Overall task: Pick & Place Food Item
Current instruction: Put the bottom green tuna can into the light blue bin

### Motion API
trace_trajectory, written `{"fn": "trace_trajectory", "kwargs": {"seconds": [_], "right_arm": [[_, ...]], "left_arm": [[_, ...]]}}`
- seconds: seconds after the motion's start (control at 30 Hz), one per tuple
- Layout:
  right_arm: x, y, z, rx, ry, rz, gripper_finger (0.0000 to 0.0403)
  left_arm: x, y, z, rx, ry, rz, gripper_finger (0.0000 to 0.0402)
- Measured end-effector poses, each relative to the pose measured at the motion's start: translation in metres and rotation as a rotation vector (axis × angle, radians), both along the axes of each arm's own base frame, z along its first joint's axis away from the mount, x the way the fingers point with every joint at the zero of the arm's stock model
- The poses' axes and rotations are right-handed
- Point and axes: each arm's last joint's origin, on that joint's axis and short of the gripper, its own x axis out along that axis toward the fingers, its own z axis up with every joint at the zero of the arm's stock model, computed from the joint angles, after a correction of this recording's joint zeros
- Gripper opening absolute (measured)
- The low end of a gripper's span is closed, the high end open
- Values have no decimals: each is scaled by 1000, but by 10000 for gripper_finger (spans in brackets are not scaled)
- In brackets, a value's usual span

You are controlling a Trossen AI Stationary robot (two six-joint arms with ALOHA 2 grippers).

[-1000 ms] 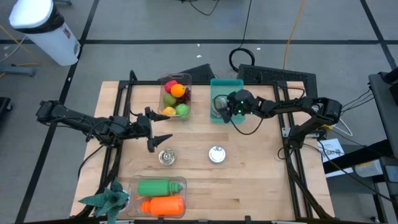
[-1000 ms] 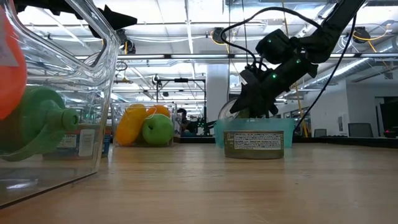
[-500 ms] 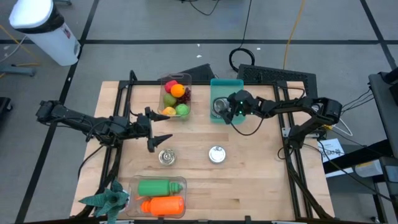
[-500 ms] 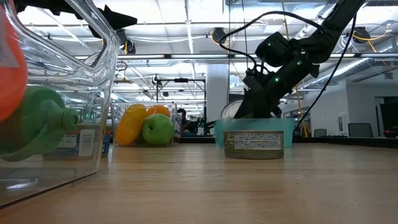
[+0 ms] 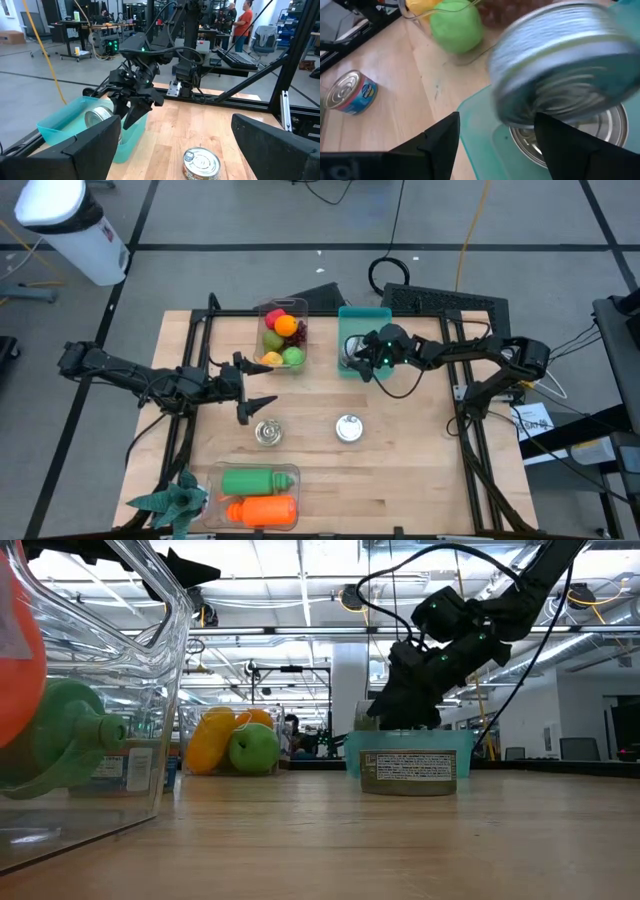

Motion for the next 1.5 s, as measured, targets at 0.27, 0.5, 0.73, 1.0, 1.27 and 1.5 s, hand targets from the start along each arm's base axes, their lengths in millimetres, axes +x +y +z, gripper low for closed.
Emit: {"fn": "trace_trajectory", "kwargs": {"seconds": [0.27, 0.5, 0.73, 1.0, 1.27, 1.5], "right_arm": [[-7, 3, 14, -68, -2, 38, 234], [-19, 6, 47, -222, -68, -45, 227], [-20, 0, 63, -458, -38, -96, 237], [13, -19, 67, -430, 60, -56, 285], [25, -30, 49, -349, 245, -21, 277], [6, -20, 60, -275, 321, -27, 267]], "left_arm": [[0, 0, 0, 0, 0, 0, 390], [0, 0, 0, 0, 0, 0, 390], [0, 0, 0, 0, 0, 0, 390], [0, 0, 0, 0, 0, 0, 390], [0, 0, 0, 0, 0, 0, 390], [0, 0, 0, 0, 0, 0, 390]]}}
